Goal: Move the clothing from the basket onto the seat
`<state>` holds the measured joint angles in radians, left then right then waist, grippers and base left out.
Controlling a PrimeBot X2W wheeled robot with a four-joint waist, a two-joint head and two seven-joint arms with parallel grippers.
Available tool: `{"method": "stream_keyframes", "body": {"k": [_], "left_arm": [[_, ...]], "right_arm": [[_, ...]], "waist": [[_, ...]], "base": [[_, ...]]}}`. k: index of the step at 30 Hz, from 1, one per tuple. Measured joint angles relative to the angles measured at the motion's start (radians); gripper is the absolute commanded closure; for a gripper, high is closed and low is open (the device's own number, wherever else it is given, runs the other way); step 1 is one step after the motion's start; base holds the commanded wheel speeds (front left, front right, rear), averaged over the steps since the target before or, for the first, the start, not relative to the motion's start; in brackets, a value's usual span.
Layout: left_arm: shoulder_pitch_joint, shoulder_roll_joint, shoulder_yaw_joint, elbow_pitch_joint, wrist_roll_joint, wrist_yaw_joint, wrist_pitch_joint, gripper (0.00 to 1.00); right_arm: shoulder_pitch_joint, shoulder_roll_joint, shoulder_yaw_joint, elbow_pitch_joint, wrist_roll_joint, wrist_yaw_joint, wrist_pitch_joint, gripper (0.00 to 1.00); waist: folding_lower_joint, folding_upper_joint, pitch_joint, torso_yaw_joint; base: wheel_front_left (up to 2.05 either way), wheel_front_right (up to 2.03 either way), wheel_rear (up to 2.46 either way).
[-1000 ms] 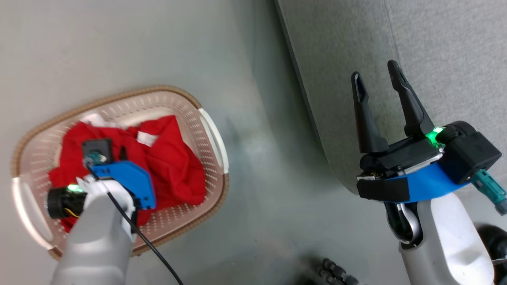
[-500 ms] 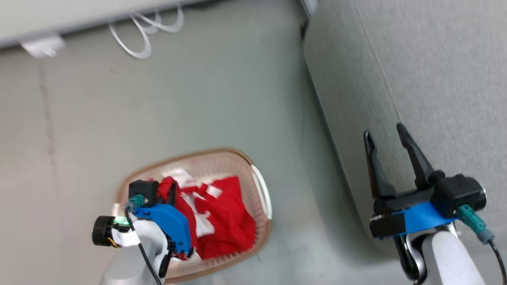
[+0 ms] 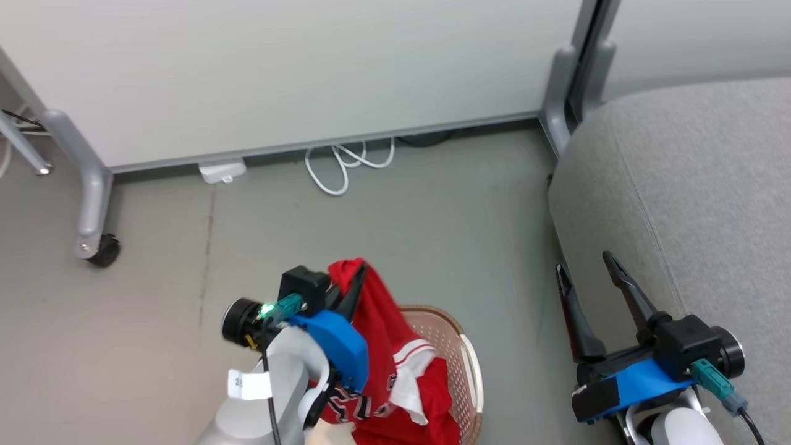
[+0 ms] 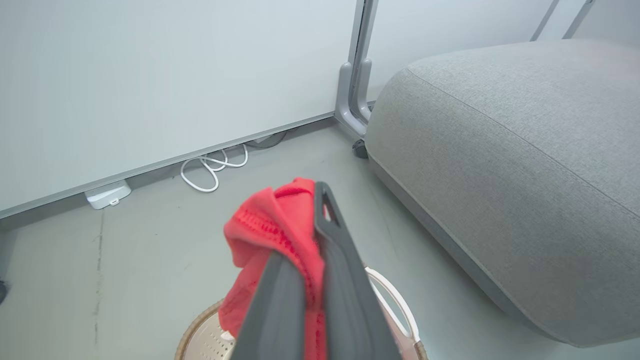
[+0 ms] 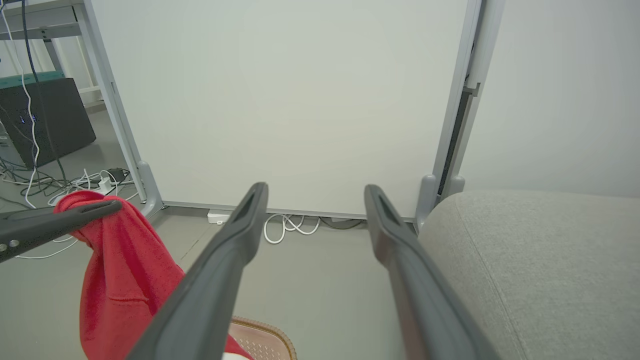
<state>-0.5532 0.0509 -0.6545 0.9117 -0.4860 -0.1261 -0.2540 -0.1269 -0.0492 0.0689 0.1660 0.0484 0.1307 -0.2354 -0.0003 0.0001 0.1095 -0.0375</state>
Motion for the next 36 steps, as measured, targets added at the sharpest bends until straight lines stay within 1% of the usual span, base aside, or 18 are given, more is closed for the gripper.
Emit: {"method": "stream_keyframes", "body": {"k": [8,12,19,24,29,36], "left_arm": [[-0.088,-0.001,-0.118,-0.119,-0.062,-0.003,0.031,1.0],[-0.145,-0.001,-0.149,-0.166,-0.09,-0.003,0.043,1.0],[-0.19,-0.001,-0.175,-0.191,-0.121,0.021,0.054,1.0],[-0.2,-0.001,-0.199,-0.198,-0.138,0.026,0.056,1.0],[-0.209,-0.001,-0.222,-0.202,-0.152,0.029,0.056,1.0],[-0.225,-0.001,-0.26,-0.209,-0.173,0.032,0.056,1.0]], "right_arm": [[0.042,0.0,0.024,-0.027,0.008,0.0,0.038,0.0],[0.053,0.0,0.035,-0.041,0.013,0.0,0.049,0.0],[0.065,0.0,0.046,-0.056,0.016,0.0,0.061,0.0],[0.068,0.0,0.056,-0.058,0.016,0.0,0.067,0.0],[0.053,0.0,0.118,-0.038,0.049,0.0,0.095,0.0],[-0.065,0.0,0.236,0.072,0.136,0.0,0.144,0.0]], "waist": [[0.0,0.0,-0.076,0.064],[0.0001,0.0,-0.097,0.08],[0.0002,0.0,-0.115,0.078],[0.0003,0.0,-0.117,0.07],[0.0003,0.0,-0.114,0.064],[0.0003,0.0,-0.11,0.061]], "base": [[0.0,0.0,0.0],[0.0,0.0,0.0],[0.0,0.0,0.0],[0.0,0.0,0.0],[0.0,0.0,0.0],[0.0,0.0,0.0]]}}
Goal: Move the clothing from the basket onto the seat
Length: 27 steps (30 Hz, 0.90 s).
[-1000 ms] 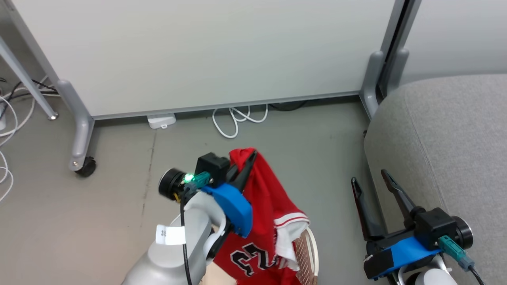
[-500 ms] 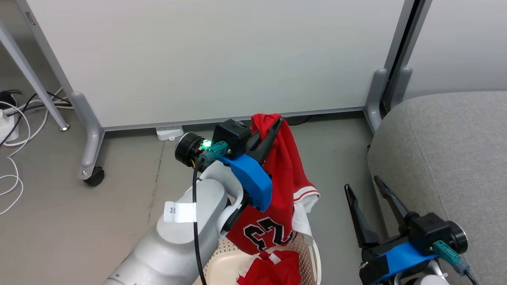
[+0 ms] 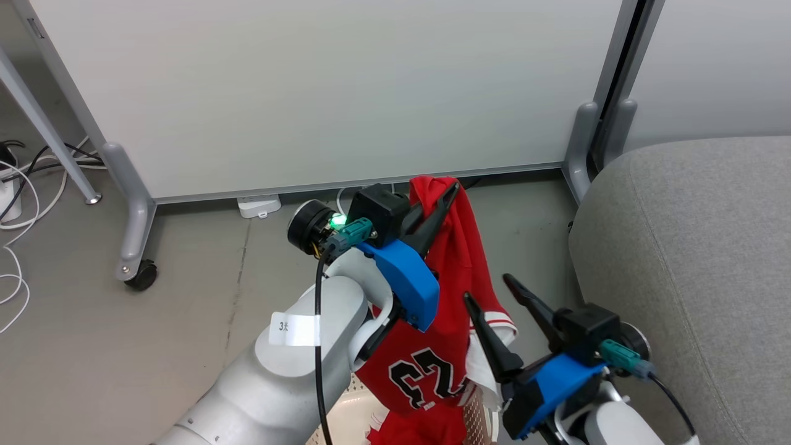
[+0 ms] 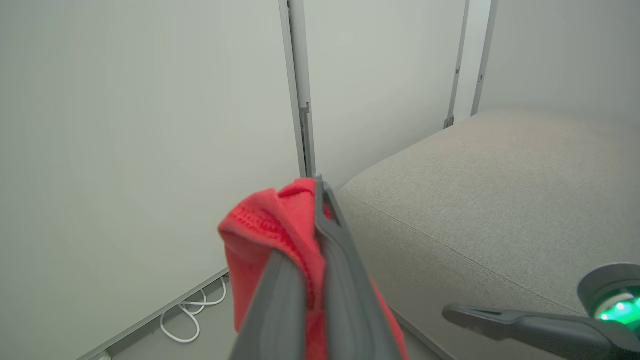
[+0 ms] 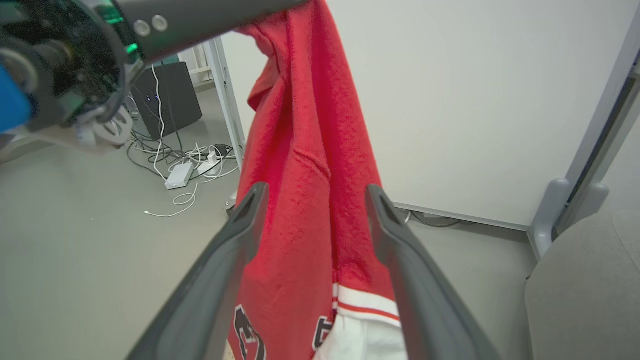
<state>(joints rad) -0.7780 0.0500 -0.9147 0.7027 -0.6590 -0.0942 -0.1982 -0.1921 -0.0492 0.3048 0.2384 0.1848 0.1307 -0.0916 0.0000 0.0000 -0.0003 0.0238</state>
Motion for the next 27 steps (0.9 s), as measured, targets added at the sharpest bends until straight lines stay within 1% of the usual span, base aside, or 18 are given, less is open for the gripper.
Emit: {"method": "stream_keyframes", "body": {"k": [6,11,17,18,19,20,27], "left_arm": [[-0.009,0.0,-0.038,-0.015,-0.02,0.004,0.002,1.0],[-0.02,0.0,-0.067,-0.026,-0.038,0.007,0.002,1.0],[-0.029,0.0,-0.093,-0.03,-0.057,0.015,-0.001,1.0],[-0.03,0.0,-0.097,-0.03,-0.062,0.015,-0.002,1.0],[-0.03,0.0,-0.1,-0.03,-0.064,0.016,-0.003,1.0],[-0.032,0.0,-0.103,-0.03,-0.066,0.017,-0.005,1.0],[-0.04,0.0,-0.118,-0.02,-0.084,0.025,-0.015,1.0]], "right_arm": [[-0.102,0.0,0.062,0.129,0.028,0.0,0.011,0.0],[-0.168,0.0,0.093,0.239,0.08,0.0,0.002,0.0],[-0.247,0.0,0.145,0.363,0.112,0.0,-0.026,0.0],[-0.256,0.0,0.156,0.381,0.119,0.0,-0.027,0.32],[-0.265,0.0,0.164,0.397,0.128,0.0,-0.034,0.84],[-0.272,0.0,0.171,0.409,0.136,0.0,-0.043,1.0],[-0.296,0.0,0.213,0.475,0.178,0.0,-0.086,1.0]], "waist": [[0.0,0.0,0.003,0.007],[0.0,0.0,0.004,0.014],[0.0,0.0,0.004,0.016],[0.0001,0.0,0.004,0.017],[0.0001,0.0,0.004,0.017],[0.0,0.0,0.003,0.017],[0.0,0.0,-0.002,0.016]], "base": [[0.0,0.0,0.0],[0.0,0.0,0.0],[0.0,0.0,0.0],[0.0,0.0,0.0],[0.0,0.0,0.0],[0.0,0.0,0.0],[0.0,0.0,0.0]]}}
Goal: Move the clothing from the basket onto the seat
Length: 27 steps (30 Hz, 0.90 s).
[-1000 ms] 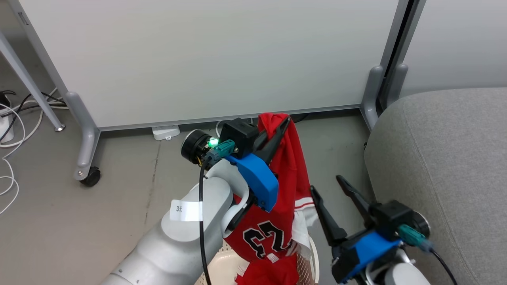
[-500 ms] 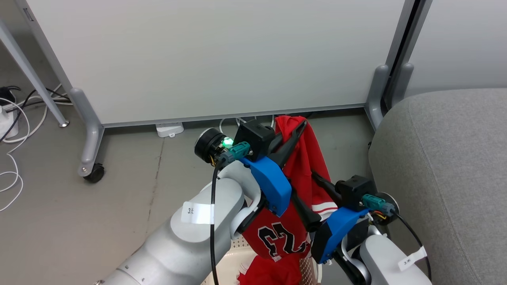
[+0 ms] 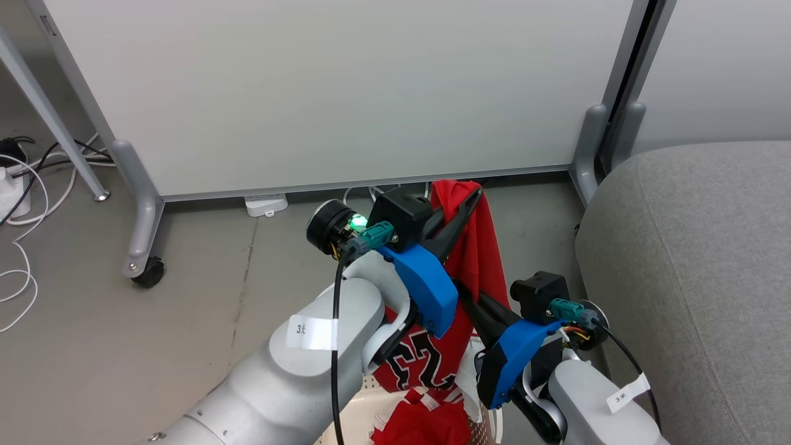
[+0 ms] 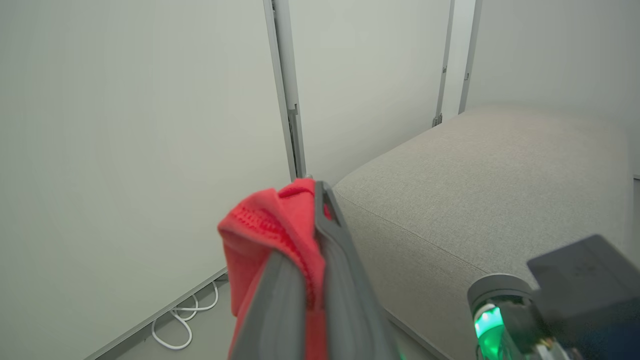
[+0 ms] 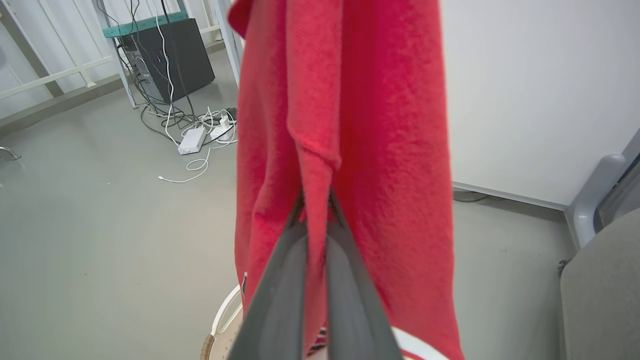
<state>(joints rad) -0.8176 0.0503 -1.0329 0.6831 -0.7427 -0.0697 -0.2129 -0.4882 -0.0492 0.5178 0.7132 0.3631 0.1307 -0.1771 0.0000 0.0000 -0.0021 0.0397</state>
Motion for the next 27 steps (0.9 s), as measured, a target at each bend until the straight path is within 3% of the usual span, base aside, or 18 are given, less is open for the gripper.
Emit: {"method": "stream_keyframes", "body": {"k": [9,10,12,17,21,27], "left_arm": [[-0.005,0.0,-0.007,0.015,-0.026,0.012,-0.009,1.0],[-0.005,0.0,-0.008,0.016,-0.03,0.012,-0.009,0.83],[-0.005,0.0,-0.011,0.017,-0.034,0.016,-0.01,0.0],[0.004,0.005,0.003,0.012,-0.031,0.035,-0.036,0.0],[0.09,0.042,0.044,-0.037,-0.009,0.058,-0.047,0.0],[0.265,0.125,0.193,-0.211,0.098,0.088,-0.049,0.0]], "right_arm": [[-0.014,0.0,0.024,0.047,0.022,0.0,-0.031,1.0],[-0.017,0.0,0.024,0.05,0.023,0.0,-0.032,1.0],[-0.021,0.0,0.025,0.057,0.023,0.0,-0.037,1.0],[-0.022,0.0,0.027,0.063,0.026,0.0,-0.052,1.0],[-0.023,0.0,0.019,0.062,0.019,0.0,-0.061,1.0],[-0.023,0.0,-0.009,0.056,-0.011,0.0,-0.071,1.0]], "waist": [[0.0,0.0,-0.007,-0.008],[0.0,0.0,-0.007,-0.009],[0.0,-0.0001,-0.007,-0.01],[0.0,0.0,-0.008,-0.016],[0.0,0.0,-0.004,-0.022],[0.0,0.0,0.003,-0.033]], "base": [[0.0,0.0,0.0],[0.0,0.0,0.0],[0.0,0.0,0.0],[0.0,0.0,0.0],[0.0,0.0,0.0],[0.0,0.0,0.0]]}}
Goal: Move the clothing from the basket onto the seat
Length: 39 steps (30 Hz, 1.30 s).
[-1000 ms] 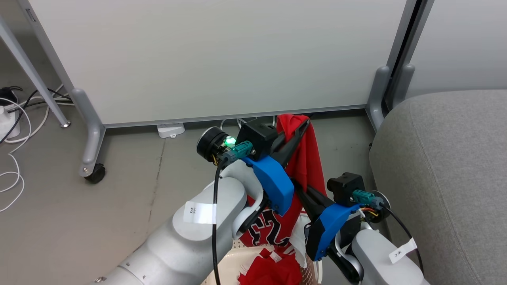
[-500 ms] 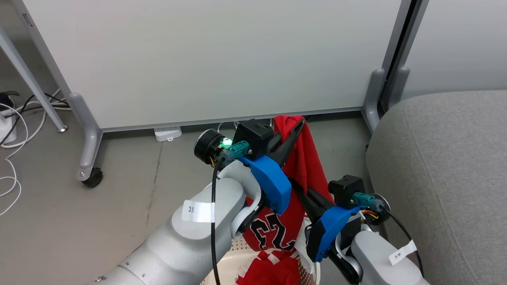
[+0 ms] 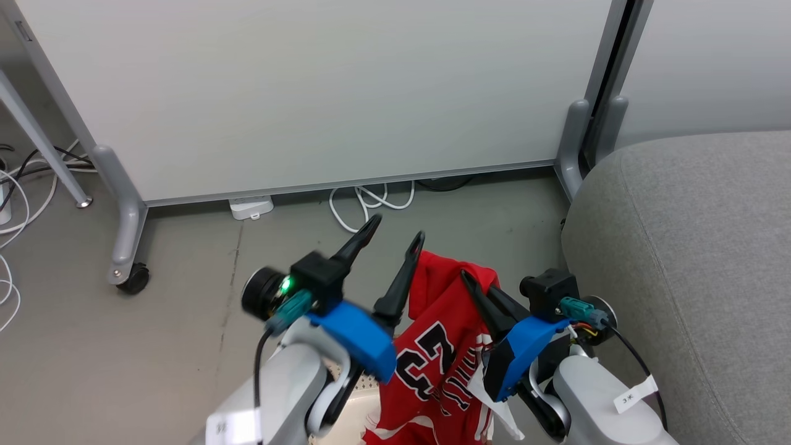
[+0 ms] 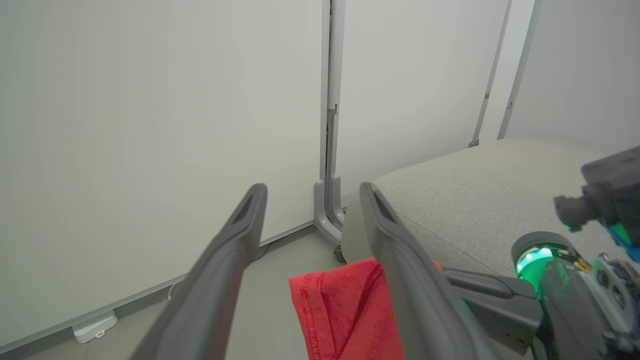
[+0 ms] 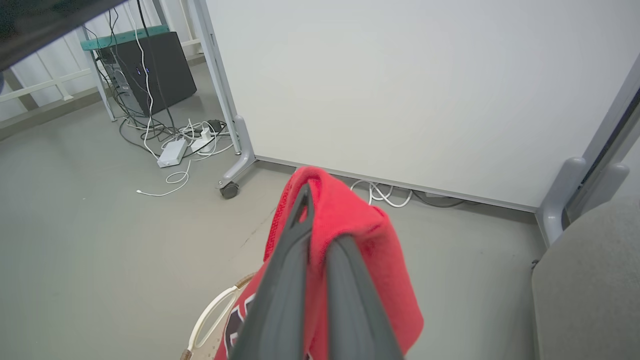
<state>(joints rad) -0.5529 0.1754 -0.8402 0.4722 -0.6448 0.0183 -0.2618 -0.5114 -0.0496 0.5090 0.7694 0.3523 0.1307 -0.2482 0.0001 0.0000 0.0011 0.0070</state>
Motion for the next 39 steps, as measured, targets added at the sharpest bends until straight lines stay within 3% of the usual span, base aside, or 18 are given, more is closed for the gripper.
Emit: {"method": "stream_keyframes", "body": {"k": [9,15,24,39], "left_arm": [[0.255,0.046,0.193,-0.147,0.167,-0.034,0.0,0.0],[0.382,0.014,0.311,-0.17,0.221,-0.062,0.0,0.0],[0.423,-0.03,0.39,-0.168,0.3,-0.112,0.0,0.0],[0.424,-0.068,0.451,-0.197,0.369,-0.142,0.0,0.0]], "right_arm": [[0.002,-0.002,-0.035,-0.029,-0.028,0.0,-0.004,1.0],[0.005,-0.002,-0.049,-0.046,-0.046,0.0,-0.004,1.0],[0.024,-0.001,-0.064,-0.062,-0.059,0.0,-0.002,1.0],[0.031,-0.008,-0.076,-0.142,-0.071,0.0,0.008,1.0]], "waist": [[0.0,0.0,0.006,-0.016],[0.0,0.0,0.007,-0.023],[0.0,0.0,0.005,-0.034],[0.0,0.0,0.035,-0.213]], "base": [[0.0,0.0,0.0],[0.0,0.0,0.0],[0.0,0.0,0.0],[0.0,0.0,0.0]]}}
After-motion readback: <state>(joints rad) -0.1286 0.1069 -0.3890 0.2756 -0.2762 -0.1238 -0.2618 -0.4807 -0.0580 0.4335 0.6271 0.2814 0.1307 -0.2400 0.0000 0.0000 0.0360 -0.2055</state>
